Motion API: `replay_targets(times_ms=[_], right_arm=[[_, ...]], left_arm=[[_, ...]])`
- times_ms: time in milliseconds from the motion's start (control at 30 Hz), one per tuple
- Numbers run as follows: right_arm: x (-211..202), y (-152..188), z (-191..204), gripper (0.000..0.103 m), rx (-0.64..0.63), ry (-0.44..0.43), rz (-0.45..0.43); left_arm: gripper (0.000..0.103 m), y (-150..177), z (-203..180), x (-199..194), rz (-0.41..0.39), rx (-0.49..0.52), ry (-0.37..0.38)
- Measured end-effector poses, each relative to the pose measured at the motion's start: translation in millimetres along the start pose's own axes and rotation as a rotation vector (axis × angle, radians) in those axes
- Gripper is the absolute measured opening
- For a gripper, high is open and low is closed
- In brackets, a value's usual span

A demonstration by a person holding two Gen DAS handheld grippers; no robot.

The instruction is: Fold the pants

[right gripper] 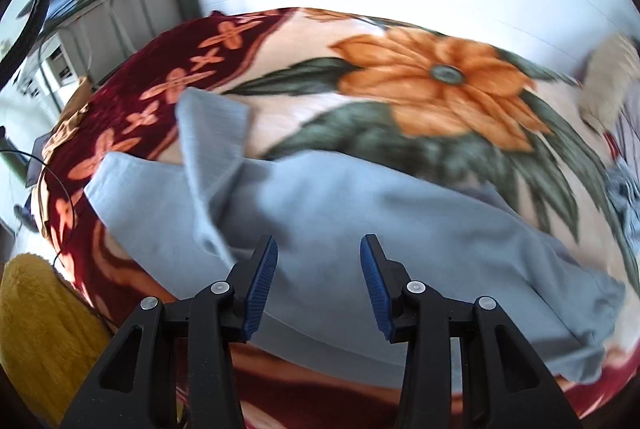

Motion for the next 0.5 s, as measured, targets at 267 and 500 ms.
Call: replay_targets(times_ms=[267, 500], right_arm=[[41, -29, 37, 0.044, 0.002, -0.06, 0.019], [97, -62, 38, 0.044, 0.034, -0.105, 0.082]], left_arm=[[0.052, 22, 6, -4, -0.006, 0.014, 0.223], [0.052, 52, -11, -4, 0.071, 0.013, 0.331]])
Point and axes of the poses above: each gripper's, at about its wrist camera, not at the fingertips, and x roughly the way its jaws point, z to its left, y to its underside, the point moved 5 cm from there along x, roughly the way its jaws point, and after that the axes turned 11 degrees about -y, right-handed, at the moved point
